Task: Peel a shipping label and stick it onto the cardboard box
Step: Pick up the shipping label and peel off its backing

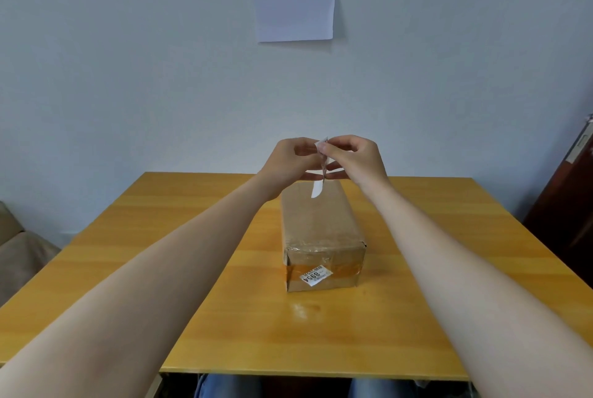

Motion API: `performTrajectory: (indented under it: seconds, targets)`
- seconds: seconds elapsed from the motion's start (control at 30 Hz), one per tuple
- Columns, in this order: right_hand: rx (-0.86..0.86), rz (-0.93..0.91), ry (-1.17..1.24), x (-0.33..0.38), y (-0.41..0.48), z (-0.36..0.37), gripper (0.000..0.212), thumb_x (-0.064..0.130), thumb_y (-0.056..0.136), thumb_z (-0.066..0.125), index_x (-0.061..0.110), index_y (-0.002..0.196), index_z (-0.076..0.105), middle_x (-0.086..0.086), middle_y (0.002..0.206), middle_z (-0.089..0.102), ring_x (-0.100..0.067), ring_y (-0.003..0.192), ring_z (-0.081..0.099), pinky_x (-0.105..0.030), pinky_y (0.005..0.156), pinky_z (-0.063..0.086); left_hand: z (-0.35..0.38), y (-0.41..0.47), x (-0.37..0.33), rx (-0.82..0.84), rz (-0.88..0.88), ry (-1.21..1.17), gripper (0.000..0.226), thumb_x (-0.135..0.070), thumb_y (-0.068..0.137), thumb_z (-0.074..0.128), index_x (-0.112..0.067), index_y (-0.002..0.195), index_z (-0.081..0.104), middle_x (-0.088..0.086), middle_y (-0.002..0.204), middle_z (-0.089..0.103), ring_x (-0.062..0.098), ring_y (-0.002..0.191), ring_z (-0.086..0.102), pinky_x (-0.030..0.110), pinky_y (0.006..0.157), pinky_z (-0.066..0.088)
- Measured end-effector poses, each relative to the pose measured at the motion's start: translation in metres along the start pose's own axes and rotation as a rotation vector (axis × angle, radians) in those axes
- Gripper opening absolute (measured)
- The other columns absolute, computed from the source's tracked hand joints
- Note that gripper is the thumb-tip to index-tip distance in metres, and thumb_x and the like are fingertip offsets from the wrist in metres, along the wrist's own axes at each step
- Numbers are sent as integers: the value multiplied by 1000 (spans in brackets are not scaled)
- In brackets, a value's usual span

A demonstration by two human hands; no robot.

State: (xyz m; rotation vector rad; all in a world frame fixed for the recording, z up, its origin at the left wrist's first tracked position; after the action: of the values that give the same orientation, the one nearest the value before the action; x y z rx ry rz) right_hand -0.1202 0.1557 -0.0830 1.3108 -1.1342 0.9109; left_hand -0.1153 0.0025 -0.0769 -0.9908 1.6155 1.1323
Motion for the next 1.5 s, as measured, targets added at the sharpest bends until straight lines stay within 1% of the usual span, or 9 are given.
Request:
performTrajectory:
  seconds: [0.1, 0.3, 0.47, 0.57, 0.8, 0.93, 1.07, 1.27, 1.5]
  targets:
    - [10, -15, -20, -1, 0, 2, 31, 28, 82, 90, 7, 102, 77, -8, 92, 81, -25, 77, 80, -49, 74, 68, -2, 1, 0, -31, 24, 63, 23, -6, 92, 73, -3, 115, 73, 12, 105, 77, 22, 92, 78, 34, 73, 64]
    - [27, -22, -15, -2, 0, 1, 24, 23, 88, 84, 4, 98, 74, -11, 89, 80, -32, 79, 81, -51, 75, 68, -2, 0, 0, -36, 53, 109, 30, -8, 91, 77, -8, 121, 72, 3, 110, 75, 17, 84, 78, 29, 67, 63]
    - [9, -31, -17, -3, 1, -4, 18, 21, 91, 81, 6, 99, 76, -14, 96, 79, -37, 78, 80, -53, 73, 67, -3, 1, 1, -37, 35, 50, 24, -8, 94, 71, -8, 118, 75, 4, 112, 75, 17, 92, 78, 35, 74, 65]
    - [9, -49, -30, -3, 0, -3, 14, 19, 92, 79, 6, 97, 76, -14, 99, 78, -37, 80, 79, -52, 71, 68, -7, 2, 0, -92, 39, 11, 20, -9, 98, 65, -6, 114, 76, 6, 110, 76, 16, 94, 77, 35, 75, 65]
    - [39, -87, -112, -1, -5, 0, 24, 28, 88, 86, 9, 100, 77, -5, 100, 77, -25, 76, 79, -38, 63, 67, -9, 4, 2, -122, 24, 5, 16, -14, 99, 68, -3, 108, 76, 6, 99, 79, 15, 90, 79, 36, 76, 66]
    - [47, -114, -143, 0, -8, -1, 23, 30, 89, 85, 12, 102, 79, -3, 101, 77, -20, 75, 78, -40, 63, 67, -9, 4, 5, -116, 14, 16, 19, -16, 99, 69, -3, 110, 77, 7, 99, 80, 16, 89, 79, 35, 75, 65]
    - [47, -129, -159, 1, -9, -1, 21, 26, 90, 84, 12, 104, 79, -3, 101, 77, -16, 73, 77, -41, 63, 67, -9, 3, 5, -106, 19, 20, 20, -18, 99, 70, -3, 109, 77, 7, 97, 81, 19, 88, 79, 38, 78, 66]
    - [50, -139, -151, 2, -9, -4, 20, 25, 90, 83, 14, 106, 81, -5, 103, 77, -19, 76, 77, -41, 61, 67, -7, 3, 3, -71, 21, 0, 22, -20, 98, 72, -2, 109, 77, 10, 98, 81, 22, 91, 79, 42, 82, 65]
    - [58, -141, -146, 2, -9, -5, 17, 22, 90, 83, 14, 104, 81, -4, 104, 77, -24, 82, 78, -42, 61, 67, -6, 3, 2, -100, 34, 19, 22, -19, 100, 69, -1, 109, 78, 9, 98, 81, 22, 89, 80, 44, 82, 65]
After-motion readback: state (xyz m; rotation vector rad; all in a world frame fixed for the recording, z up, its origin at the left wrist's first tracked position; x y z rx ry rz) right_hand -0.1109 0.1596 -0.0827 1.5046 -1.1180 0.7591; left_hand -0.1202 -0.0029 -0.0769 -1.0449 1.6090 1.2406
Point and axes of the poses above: each hand's wrist, its own y-axis towards the middle knuckle, its own z-axis out of the palm, x = y × z, the point moved 9 cm from there along y, towards the middle knuckle
